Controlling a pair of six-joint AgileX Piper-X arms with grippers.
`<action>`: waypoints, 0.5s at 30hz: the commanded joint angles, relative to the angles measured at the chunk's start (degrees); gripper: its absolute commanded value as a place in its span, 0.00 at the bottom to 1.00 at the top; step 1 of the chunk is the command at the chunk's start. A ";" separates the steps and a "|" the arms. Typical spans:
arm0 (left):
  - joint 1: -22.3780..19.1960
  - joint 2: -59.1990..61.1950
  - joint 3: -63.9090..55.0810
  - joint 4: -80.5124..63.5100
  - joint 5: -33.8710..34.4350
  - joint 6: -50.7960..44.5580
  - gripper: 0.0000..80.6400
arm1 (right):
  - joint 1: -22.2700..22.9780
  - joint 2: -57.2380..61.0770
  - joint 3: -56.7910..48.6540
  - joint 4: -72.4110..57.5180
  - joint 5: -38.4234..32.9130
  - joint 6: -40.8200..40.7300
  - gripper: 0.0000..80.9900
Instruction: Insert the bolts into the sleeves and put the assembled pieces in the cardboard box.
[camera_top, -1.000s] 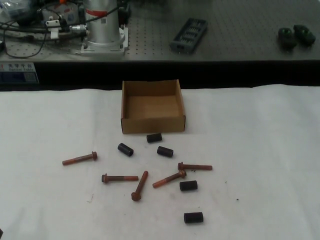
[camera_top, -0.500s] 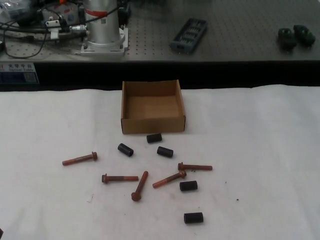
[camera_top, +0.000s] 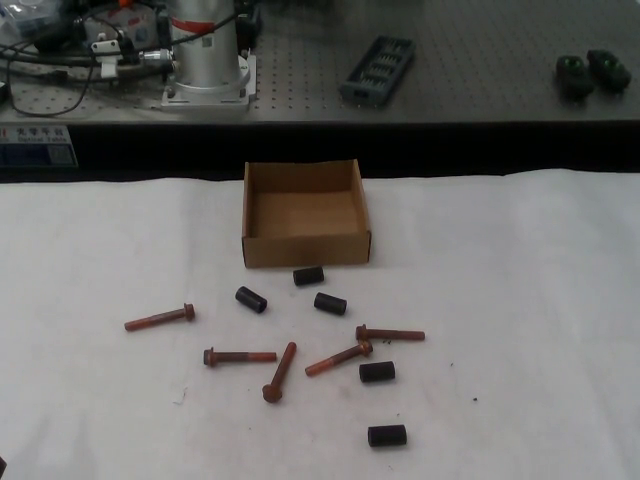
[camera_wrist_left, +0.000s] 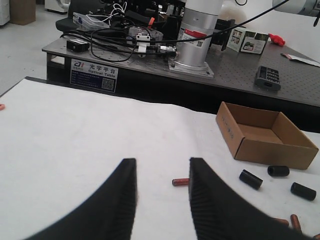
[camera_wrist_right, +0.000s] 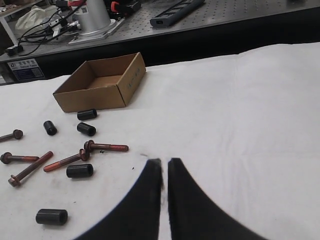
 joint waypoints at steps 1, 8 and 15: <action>-0.10 0.04 -0.79 -0.75 -0.19 -0.50 0.32 | 0.10 0.04 -0.72 -0.37 -0.34 -0.34 0.06; -0.10 0.04 -0.79 -0.75 -0.19 -0.50 0.32 | 0.10 0.04 -0.72 -0.40 1.30 -4.29 0.06; -0.10 0.04 -0.79 -0.75 -0.19 -0.50 0.32 | 0.10 0.04 -0.72 -0.40 1.30 -4.29 0.06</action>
